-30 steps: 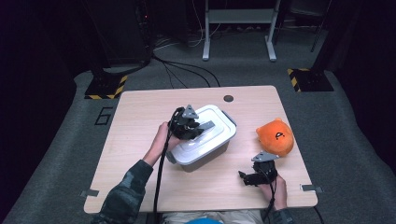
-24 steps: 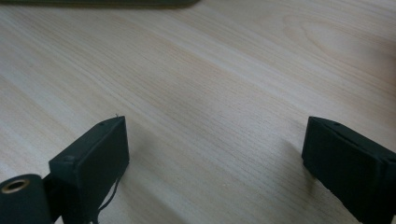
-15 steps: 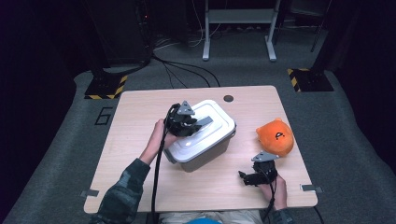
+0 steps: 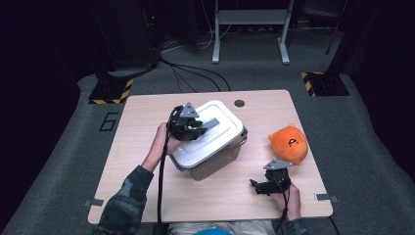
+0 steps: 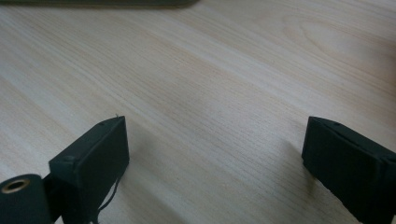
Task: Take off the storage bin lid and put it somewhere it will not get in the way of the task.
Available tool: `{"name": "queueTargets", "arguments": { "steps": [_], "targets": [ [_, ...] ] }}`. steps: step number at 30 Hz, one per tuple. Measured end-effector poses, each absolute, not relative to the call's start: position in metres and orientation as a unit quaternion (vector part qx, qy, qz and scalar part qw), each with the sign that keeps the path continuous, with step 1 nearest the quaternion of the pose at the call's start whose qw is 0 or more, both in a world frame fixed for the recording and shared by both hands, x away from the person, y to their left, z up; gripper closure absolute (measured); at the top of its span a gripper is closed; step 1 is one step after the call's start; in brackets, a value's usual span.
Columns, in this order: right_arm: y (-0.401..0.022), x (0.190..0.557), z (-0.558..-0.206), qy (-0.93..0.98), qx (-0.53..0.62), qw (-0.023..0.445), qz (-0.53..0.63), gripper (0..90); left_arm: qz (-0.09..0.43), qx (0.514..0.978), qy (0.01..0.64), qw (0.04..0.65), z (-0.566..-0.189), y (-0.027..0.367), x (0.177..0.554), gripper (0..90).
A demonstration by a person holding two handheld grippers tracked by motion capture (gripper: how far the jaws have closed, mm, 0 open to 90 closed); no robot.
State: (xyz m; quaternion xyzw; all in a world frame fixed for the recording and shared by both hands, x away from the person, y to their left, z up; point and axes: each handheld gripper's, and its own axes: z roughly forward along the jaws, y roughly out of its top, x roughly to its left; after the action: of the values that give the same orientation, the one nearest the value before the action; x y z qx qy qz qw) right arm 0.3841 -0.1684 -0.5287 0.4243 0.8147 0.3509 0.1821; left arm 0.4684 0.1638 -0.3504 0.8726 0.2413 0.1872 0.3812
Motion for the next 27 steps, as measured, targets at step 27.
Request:
{"name": "queueTargets", "arguments": {
  "steps": [27],
  "targets": [
    [-0.168, 0.384, -0.529, 0.815, 0.424, 0.182, 0.351, 6.5, 0.219, 0.861, 0.269, 0.373, -0.334, 0.197, 0.470, 66.1]
  ]
}}
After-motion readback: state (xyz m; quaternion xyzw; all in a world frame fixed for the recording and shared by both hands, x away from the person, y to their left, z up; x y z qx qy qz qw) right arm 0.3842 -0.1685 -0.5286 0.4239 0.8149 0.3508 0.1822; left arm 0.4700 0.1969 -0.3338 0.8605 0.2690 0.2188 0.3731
